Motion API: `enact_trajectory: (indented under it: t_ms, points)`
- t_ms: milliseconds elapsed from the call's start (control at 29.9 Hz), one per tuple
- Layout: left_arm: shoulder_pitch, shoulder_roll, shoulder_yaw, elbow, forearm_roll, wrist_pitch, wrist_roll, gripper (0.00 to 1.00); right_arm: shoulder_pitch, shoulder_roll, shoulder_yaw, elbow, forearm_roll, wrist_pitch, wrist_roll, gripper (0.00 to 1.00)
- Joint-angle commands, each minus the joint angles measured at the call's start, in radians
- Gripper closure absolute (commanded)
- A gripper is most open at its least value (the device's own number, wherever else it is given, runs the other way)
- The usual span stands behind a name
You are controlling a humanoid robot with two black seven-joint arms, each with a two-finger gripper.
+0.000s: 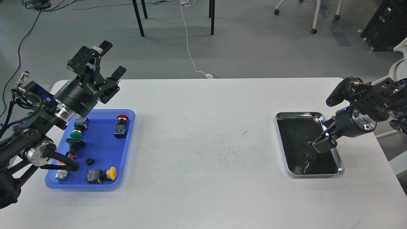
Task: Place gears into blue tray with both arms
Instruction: 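Lower the right gripper and grasp another black gear in the metal tray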
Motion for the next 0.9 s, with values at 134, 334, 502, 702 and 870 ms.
enact_trajectory:
  t_ms: [134, 334, 502, 702, 870]
  points:
    - [0.003, 0.006, 0.000, -0.003, 0.002, -0.004, 0.000, 0.02, -0.092, 0.011, -0.001, -0.018, -0.017, -0.005, 0.000, 0.09]
    - [0.005, 0.012, 0.000, -0.005, 0.002, -0.012, 0.000, 0.02, -0.140, 0.014, 0.007, -0.024, -0.017, -0.017, 0.000, 0.21]
    - [0.005, 0.013, 0.000, -0.006, 0.002, -0.024, 0.000, 0.02, -0.150, 0.032, 0.009, -0.053, -0.017, -0.044, 0.000, 0.23]
    - [0.005, 0.013, 0.000, -0.006, 0.002, -0.024, 0.000, 0.02, -0.152, 0.064, 0.010, -0.070, -0.016, -0.060, 0.000, 0.23]
    - [0.005, 0.015, -0.001, -0.006, 0.002, -0.026, 0.000, 0.02, -0.153, 0.083, 0.010, -0.078, -0.016, -0.058, 0.000, 0.33]
